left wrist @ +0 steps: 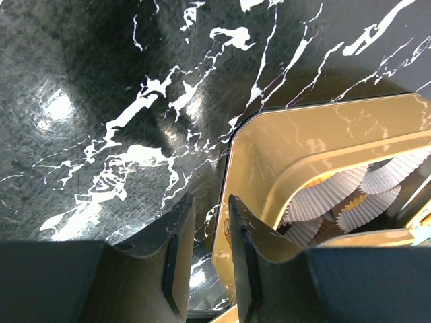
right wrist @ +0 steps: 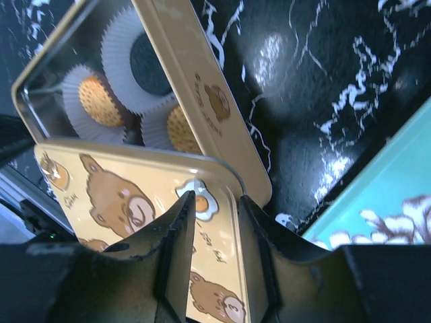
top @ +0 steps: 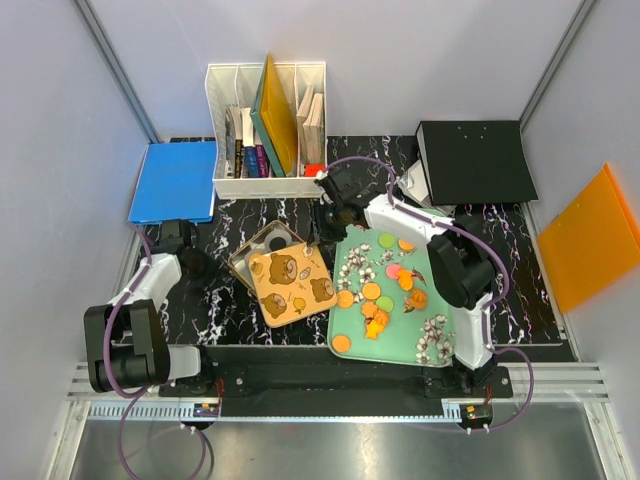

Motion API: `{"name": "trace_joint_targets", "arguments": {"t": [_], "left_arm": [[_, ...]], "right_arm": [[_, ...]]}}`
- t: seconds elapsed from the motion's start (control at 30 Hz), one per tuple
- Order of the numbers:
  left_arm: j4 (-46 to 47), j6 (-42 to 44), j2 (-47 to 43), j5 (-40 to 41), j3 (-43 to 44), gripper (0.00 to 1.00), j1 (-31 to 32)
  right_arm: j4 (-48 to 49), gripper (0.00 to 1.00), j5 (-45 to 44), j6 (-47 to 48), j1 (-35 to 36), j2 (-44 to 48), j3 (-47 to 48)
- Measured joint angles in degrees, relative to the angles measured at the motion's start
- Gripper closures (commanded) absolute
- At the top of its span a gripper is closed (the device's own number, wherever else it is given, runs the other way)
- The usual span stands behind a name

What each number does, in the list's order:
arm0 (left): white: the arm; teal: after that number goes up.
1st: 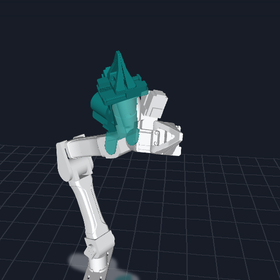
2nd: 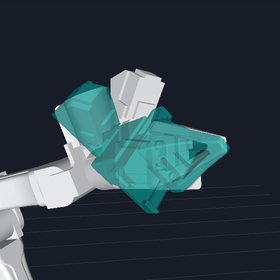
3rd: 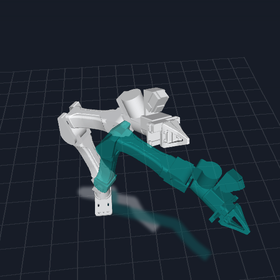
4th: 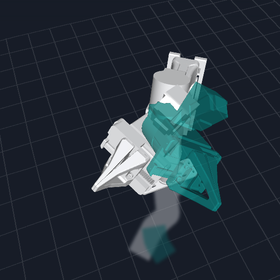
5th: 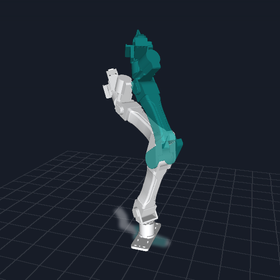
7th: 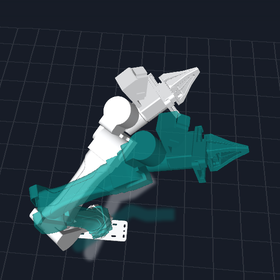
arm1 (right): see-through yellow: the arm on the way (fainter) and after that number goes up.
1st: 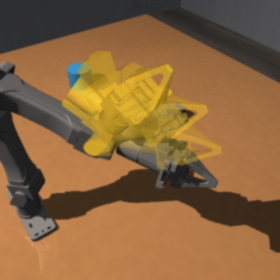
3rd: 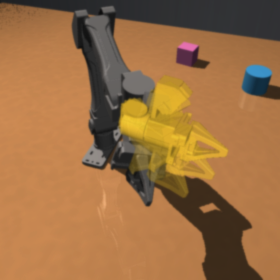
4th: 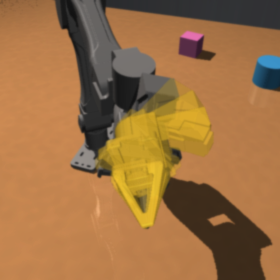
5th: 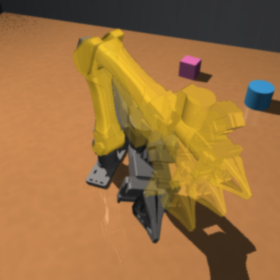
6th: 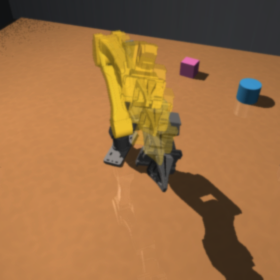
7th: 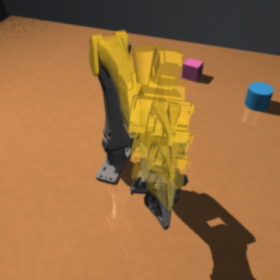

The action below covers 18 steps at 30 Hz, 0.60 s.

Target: Pack the cookies

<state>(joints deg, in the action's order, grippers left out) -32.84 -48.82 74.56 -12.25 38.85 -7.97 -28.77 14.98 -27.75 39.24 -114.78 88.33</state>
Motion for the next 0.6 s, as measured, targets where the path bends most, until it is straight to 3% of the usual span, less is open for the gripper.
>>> {"name": "trace_joint_targets", "arguments": {"t": [0.1,0.27,0.6], "left_arm": [[0.0,0.17,0.0,0.0,-0.02,0.71,0.0],[-0.04,0.37,0.0,0.0,-0.02,0.71,0.0],[-0.02,0.37,0.07,0.0,0.0,0.71,0.0]], "right_arm": [[-0.52,0.62,0.98,0.0,-0.5,-2.03,3.13],[-1.95,0.49,1.11,0.11,-0.7,-4.9,7.37],[-4.57,0.36,-1.42,1.9,-2.86,-2.08,8.5]]}}
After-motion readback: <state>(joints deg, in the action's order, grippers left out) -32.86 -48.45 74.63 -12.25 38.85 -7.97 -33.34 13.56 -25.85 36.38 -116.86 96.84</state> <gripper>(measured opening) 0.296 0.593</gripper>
